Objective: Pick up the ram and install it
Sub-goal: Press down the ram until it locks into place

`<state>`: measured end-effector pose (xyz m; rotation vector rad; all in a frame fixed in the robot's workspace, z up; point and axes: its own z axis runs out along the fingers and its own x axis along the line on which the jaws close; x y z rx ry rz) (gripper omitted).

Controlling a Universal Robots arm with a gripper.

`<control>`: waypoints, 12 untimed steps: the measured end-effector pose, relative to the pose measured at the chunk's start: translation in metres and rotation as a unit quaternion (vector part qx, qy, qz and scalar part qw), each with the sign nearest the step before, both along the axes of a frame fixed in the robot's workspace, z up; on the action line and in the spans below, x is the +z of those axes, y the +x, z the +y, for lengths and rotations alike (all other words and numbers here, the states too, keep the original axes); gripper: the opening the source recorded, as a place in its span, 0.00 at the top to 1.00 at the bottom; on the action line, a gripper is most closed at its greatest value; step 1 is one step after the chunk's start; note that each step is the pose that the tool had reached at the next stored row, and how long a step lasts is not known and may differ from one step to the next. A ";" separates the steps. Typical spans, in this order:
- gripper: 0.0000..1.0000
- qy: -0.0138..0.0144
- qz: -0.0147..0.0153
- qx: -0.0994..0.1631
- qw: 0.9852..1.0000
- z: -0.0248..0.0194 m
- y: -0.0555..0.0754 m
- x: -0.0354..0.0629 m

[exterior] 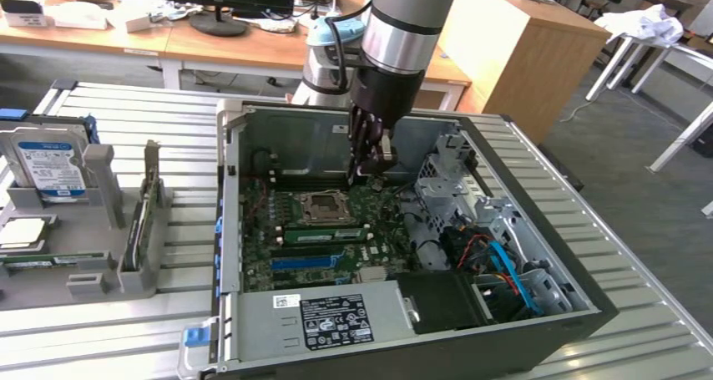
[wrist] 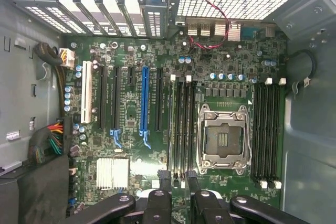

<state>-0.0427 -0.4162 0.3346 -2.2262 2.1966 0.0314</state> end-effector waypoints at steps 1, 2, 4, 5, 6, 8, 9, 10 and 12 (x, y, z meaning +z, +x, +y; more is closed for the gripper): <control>0.75 0.000 0.000 0.000 1.000 0.0000 0.000 0.0000; 0.75 0.000 0.000 0.000 1.000 0.0000 0.000 0.0000; 0.75 0.000 0.000 0.000 1.000 0.0000 0.000 0.0000; 0.75 0.000 0.000 0.000 1.000 0.0000 0.000 0.0000; 0.75 0.000 0.000 0.000 1.000 0.0000 0.000 0.0000; 0.75 0.000 0.000 0.000 1.000 0.0000 0.000 0.0000; 0.75 0.000 0.000 0.000 1.000 0.0000 0.000 0.0000; 0.76 0.000 0.000 0.000 1.000 0.0000 0.000 0.0000; 0.83 0.000 0.000 0.000 1.000 0.0000 0.000 0.0000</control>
